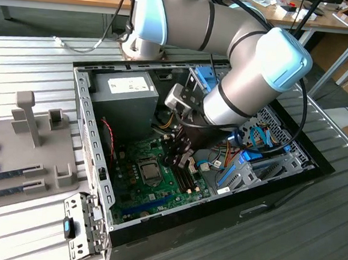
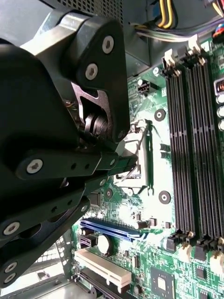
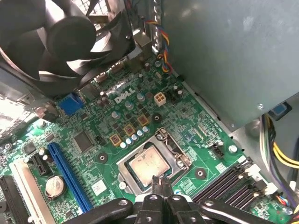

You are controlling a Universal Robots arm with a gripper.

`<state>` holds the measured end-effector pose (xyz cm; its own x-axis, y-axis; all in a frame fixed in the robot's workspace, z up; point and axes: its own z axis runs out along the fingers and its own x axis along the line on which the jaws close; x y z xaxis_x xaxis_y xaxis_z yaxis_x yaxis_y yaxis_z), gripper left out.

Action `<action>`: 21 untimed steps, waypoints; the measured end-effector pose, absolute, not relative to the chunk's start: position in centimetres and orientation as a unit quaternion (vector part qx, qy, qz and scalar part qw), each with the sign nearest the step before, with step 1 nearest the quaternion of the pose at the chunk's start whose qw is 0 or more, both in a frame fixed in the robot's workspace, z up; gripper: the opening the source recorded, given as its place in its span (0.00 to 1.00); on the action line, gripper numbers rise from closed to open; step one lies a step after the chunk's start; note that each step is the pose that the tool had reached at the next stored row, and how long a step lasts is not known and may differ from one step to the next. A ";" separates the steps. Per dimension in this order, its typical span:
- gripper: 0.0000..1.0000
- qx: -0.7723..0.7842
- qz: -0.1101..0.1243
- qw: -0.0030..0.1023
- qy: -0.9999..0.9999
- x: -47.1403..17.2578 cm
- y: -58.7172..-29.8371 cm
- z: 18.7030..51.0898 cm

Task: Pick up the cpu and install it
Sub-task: 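Install the first cpu locking lever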

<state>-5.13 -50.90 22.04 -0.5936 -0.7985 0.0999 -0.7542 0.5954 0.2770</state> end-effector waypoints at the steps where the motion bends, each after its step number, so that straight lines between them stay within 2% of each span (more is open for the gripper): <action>1: 0.11 0.438 -0.102 0.108 -0.887 -5.1 -50.9 21.9; 7: 0.11 0.436 -0.088 0.115 -0.888 -5.1 -50.9 21.1; 21: 0.11 0.435 -0.082 0.119 -0.889 -4.2 -50.9 19.2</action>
<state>-4.22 -50.86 19.15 -0.5934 -0.7926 0.1405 -0.7536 0.6084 0.2490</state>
